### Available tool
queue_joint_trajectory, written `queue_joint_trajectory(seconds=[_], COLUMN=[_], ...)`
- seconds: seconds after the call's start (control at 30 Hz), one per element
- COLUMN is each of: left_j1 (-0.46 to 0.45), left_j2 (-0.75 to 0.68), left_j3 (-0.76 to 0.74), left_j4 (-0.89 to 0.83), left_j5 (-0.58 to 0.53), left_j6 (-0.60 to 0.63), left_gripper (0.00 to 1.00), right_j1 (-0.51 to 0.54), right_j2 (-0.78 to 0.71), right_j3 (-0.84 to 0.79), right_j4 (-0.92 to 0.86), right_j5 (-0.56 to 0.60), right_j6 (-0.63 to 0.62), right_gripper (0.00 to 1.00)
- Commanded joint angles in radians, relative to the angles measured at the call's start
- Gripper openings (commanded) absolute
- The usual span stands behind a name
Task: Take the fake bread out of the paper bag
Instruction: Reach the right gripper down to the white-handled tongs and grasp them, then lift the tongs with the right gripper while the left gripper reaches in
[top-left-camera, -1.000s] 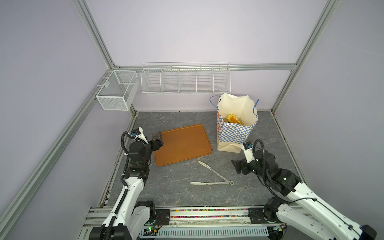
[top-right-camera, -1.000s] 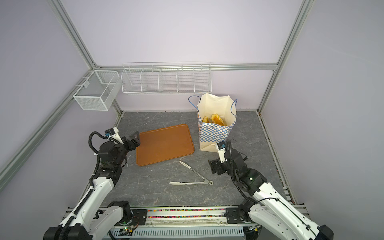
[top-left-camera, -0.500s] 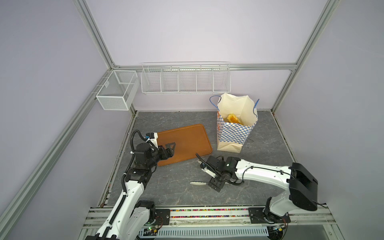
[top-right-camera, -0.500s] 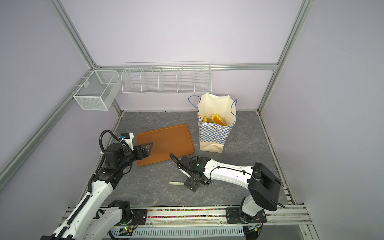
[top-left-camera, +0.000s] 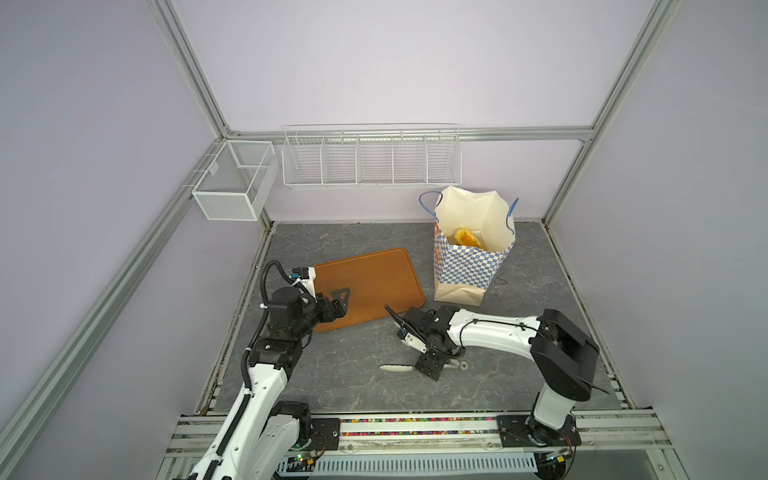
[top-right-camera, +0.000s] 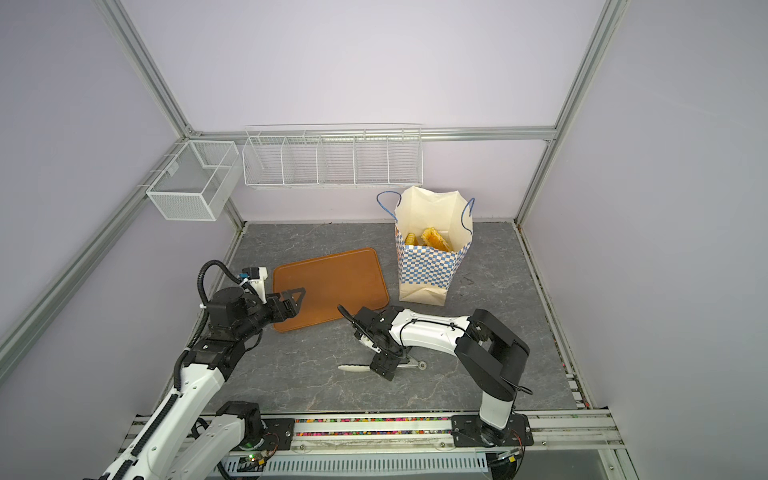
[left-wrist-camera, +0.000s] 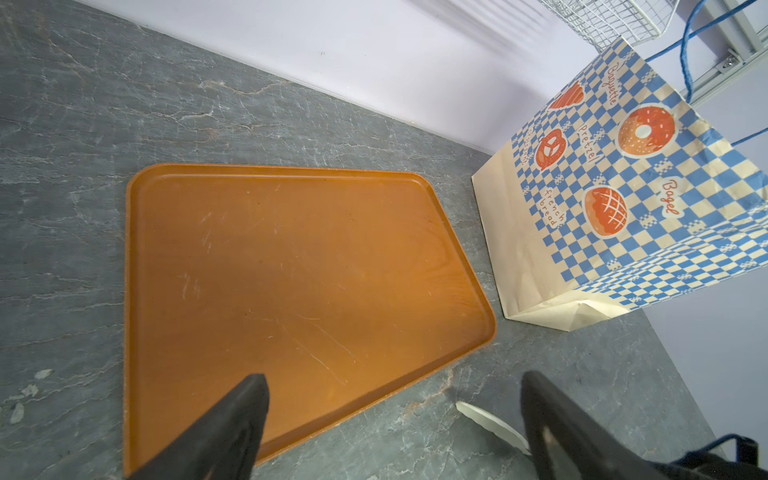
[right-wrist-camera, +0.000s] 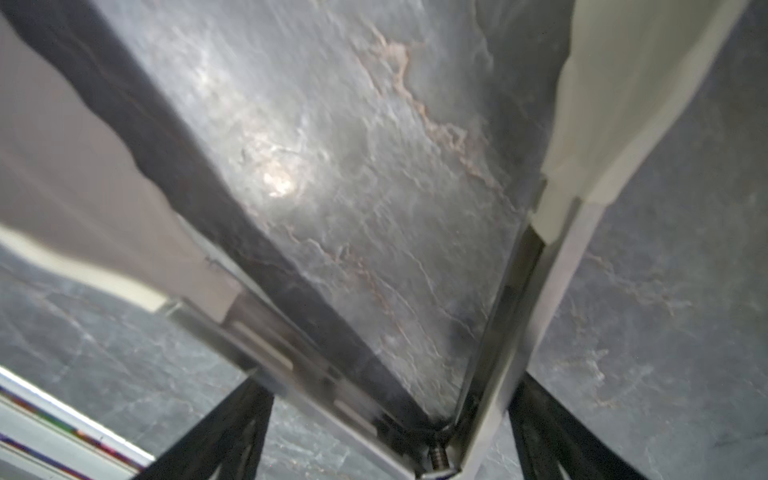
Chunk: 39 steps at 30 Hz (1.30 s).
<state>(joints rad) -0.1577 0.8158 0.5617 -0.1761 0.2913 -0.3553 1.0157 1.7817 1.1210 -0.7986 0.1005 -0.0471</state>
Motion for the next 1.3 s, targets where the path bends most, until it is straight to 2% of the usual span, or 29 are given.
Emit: queue_joint_trajectory(seconds=[0.0,0.07,0.17,0.47,0.67,0.97,1.07,1.27], left_j1=[-0.003,-0.003,-0.003,-0.003,-0.003,-0.003,-0.003,-0.003], left_j2=[-0.020,-0.024,-0.024,-0.020,-0.025,-0.007,-0.017,-0.014], left_j3=[-0.011,-0.009,-0.008,0.002,0.023,0.146,0.176,0.219], left_j4=[0.035,0.030,0.020,0.007,-0.005,-0.077,-0.083,-0.043], left_j5=[-0.035,-0.046,-0.055,-0.054,-0.034,0.087,0.114,0.252], left_j6=[0.004,0.004,-0.001,-0.020,-0.042,-0.030,-0.030,-0.061], left_gripper=[0.94,0.94,0.94,0.94,0.94,0.93,0.93,0.93], right_j1=[0.000,0.001,0.002,0.019,0.035,0.035,0.036,0.036], right_j2=[0.004,-0.001,-0.009,-0.090,-0.148,-0.261,-0.340,-0.502], right_j3=[0.000,-0.017,-0.042,-0.079,-0.105,-0.169,-0.198,-0.235], right_j4=[0.033,0.041,0.037,0.045,0.085,0.226,0.274,0.358], right_j5=[-0.085,-0.100,-0.108,-0.113,-0.123,-0.078,-0.056,0.016], right_j6=[-0.034,-0.035,-0.029,-0.006,0.027,0.103,0.130,0.190], right_gripper=[0.96,1.00,0.91,0.53,0.34,0.23,0.20,0.17])
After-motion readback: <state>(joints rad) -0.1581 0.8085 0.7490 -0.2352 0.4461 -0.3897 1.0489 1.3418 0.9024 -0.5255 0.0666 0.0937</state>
